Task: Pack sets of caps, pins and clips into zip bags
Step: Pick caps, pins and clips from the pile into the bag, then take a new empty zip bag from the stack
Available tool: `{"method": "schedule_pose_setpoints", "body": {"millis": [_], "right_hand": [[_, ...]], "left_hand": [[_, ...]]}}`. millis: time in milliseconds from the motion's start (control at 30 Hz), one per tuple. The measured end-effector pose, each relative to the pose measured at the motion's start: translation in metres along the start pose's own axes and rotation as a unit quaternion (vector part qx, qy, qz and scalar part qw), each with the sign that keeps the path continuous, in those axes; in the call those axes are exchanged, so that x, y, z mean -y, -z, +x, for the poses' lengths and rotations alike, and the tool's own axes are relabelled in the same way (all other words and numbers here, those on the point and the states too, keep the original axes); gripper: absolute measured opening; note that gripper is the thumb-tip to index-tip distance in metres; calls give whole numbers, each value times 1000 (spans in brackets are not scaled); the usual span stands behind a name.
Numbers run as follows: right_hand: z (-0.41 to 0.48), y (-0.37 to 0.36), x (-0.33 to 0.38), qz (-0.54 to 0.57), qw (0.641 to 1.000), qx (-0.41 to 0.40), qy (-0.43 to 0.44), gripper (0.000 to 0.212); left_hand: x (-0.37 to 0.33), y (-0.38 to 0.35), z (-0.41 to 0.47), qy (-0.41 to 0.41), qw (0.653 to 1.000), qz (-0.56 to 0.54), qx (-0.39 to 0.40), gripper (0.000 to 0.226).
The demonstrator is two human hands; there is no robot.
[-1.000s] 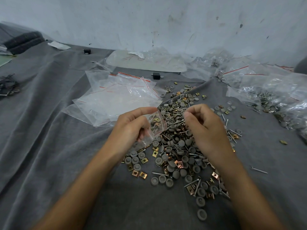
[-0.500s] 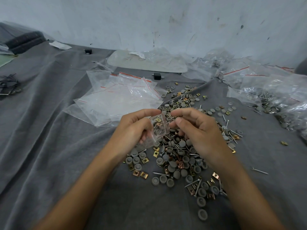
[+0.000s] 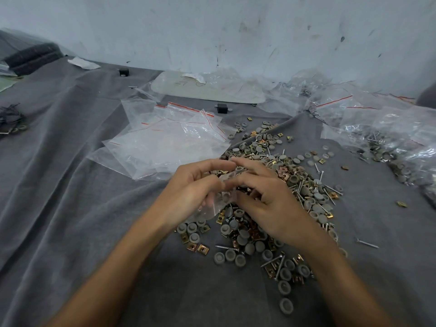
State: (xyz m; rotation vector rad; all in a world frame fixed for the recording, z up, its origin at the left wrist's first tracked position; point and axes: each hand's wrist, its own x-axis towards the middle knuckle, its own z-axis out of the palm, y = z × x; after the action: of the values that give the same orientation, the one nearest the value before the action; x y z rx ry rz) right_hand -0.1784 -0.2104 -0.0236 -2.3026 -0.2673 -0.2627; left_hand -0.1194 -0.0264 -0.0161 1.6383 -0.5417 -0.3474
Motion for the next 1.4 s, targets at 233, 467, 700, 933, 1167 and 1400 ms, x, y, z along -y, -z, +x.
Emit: {"method": "schedule_pose_setpoints", "body": {"millis": [233,467,700,933,1167,1400], "right_hand": [[2,-4,-3,72,992,-101,13,15],[2,-2,2,131,979,-159,-1,4],[4,8,22,152,970,-186,35,7],[15,38,57,181,951,-229,104,6],[5,53,59,175,957,-215,90,6],[-5,49,67,-32,989,-126,71,19]], "left_hand": [[-8,2,-7,-71,994,81,4,40],[-14,26,-13,-126,959,238,-83,30],[-30,29,-18,-200,956,156,-147,17],[-60,21,-18,-258,943,94,-188,10],[-57,7,-17,-237,953,101,-162,16],[-47,-13,-20,-232,946,153,-165,14]]}}
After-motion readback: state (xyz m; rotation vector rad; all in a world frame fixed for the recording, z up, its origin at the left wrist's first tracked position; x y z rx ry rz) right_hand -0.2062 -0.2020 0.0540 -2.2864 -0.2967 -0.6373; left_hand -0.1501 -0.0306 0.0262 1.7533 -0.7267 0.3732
